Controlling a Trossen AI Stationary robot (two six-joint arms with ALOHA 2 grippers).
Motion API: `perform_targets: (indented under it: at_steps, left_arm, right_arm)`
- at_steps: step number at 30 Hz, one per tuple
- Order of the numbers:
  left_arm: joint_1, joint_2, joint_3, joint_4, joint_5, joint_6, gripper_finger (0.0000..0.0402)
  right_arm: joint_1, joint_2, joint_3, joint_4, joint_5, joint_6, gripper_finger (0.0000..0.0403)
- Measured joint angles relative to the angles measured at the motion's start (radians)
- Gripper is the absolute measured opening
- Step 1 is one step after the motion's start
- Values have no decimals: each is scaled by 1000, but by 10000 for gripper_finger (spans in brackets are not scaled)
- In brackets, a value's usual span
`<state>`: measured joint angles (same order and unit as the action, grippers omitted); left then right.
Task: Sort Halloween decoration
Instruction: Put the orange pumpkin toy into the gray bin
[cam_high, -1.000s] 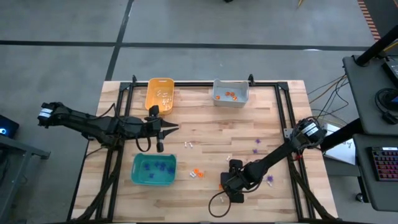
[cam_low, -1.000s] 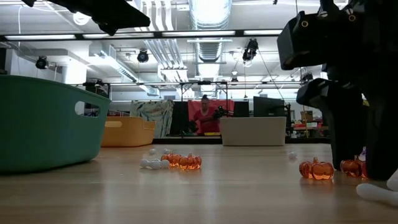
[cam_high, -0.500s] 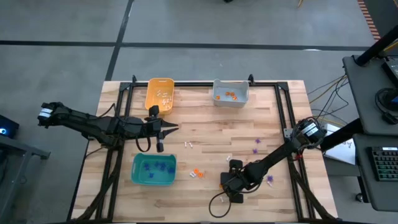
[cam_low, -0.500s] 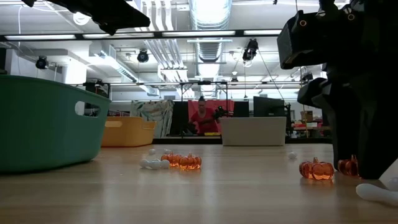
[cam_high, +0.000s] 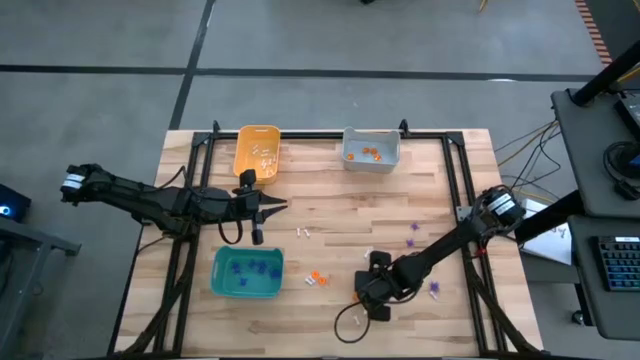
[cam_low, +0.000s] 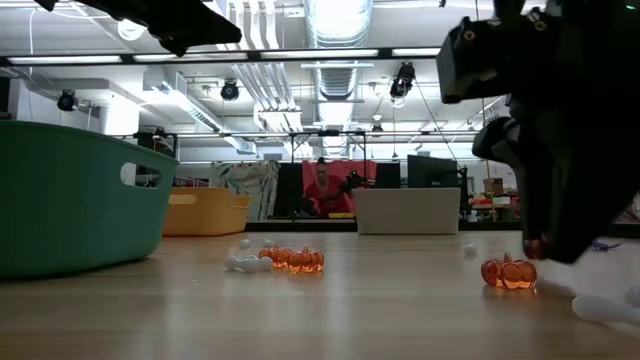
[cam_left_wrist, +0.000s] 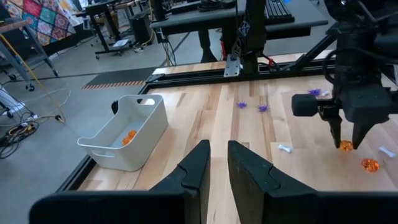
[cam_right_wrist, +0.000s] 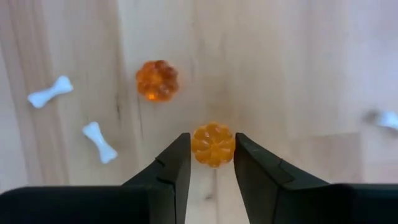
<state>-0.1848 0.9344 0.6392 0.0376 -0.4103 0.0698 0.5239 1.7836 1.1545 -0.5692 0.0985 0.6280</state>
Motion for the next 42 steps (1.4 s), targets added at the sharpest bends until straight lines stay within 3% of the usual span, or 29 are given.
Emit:
perform_targets:
  at_steps: [11,24,33,42]
  left_arm:
    - [0,0,0,4,0,0,39]
    - [0,0,0,7,-1,6,39]
    - [0,0,0,8,-3,27,39]
    - [0,0,0,8,-3,27,39]
  right_arm:
    - [-178,-112,54,-115,-4,-123,101]
    - [-632,-144,254,-173,-28,-542,86]
    - [-989,-145,329,-129,-28,-535,75]
    - [-1201,-145,318,-185,-28,-446,73]
